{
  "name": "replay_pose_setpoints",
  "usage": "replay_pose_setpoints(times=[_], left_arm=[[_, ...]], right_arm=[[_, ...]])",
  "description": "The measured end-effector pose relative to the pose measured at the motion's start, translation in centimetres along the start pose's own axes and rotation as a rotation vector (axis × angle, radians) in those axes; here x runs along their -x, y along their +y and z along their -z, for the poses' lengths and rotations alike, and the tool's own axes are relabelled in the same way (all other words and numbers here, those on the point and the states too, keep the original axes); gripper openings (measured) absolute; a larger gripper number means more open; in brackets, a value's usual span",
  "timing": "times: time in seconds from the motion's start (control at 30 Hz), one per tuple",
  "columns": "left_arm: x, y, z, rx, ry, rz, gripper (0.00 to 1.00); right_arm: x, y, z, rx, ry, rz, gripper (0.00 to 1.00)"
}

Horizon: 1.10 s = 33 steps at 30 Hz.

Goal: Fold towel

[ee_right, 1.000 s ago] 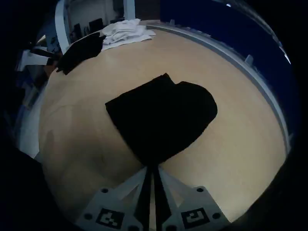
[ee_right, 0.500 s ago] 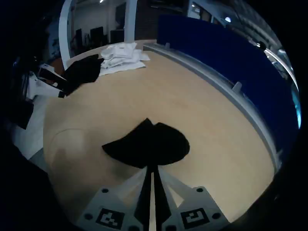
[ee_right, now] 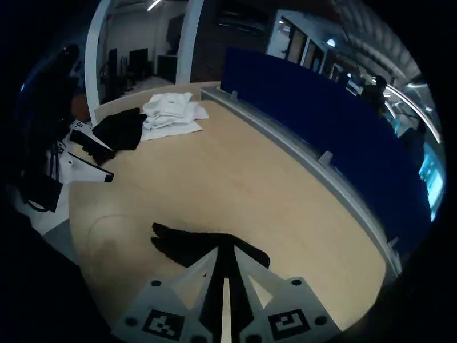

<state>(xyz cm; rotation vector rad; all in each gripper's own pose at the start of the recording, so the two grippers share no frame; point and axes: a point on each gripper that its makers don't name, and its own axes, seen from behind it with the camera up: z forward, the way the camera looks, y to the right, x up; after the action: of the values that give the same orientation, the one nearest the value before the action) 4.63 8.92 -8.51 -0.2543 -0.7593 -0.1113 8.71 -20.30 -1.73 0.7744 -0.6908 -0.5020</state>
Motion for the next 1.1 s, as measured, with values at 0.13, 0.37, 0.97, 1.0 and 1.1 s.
replay_pose_setpoints(times=[0.13, 0.37, 0.97, 1.0, 1.1], left_arm=[[-0.5, 0.4, -0.1, 0.008, 0.005, -0.011, 0.93], [-0.8, 1.2, -0.1, 0.026, 0.005, -0.016, 0.93], [-0.8, 3.2, 0.3, 0.025, -0.011, -0.052, 0.93], [-0.8, 3.2, 0.4, 0.024, -0.012, -0.051, 0.93], [-0.8, 3.4, 0.5, 0.019, -0.013, -0.049, 0.93]], right_arm=[[0.0, 1.3, 1.6, 0.027, 0.003, -0.003, 0.04], [1.0, 3.4, 3.7, 0.055, 0.011, -0.035, 0.04], [8.4, 12.1, 9.2, 0.141, -0.016, -0.115, 0.04], [9.0, 12.5, 9.6, 0.145, -0.020, -0.117, 0.04], [10.7, 14.0, 10.6, 0.157, -0.034, -0.122, 0.04]])
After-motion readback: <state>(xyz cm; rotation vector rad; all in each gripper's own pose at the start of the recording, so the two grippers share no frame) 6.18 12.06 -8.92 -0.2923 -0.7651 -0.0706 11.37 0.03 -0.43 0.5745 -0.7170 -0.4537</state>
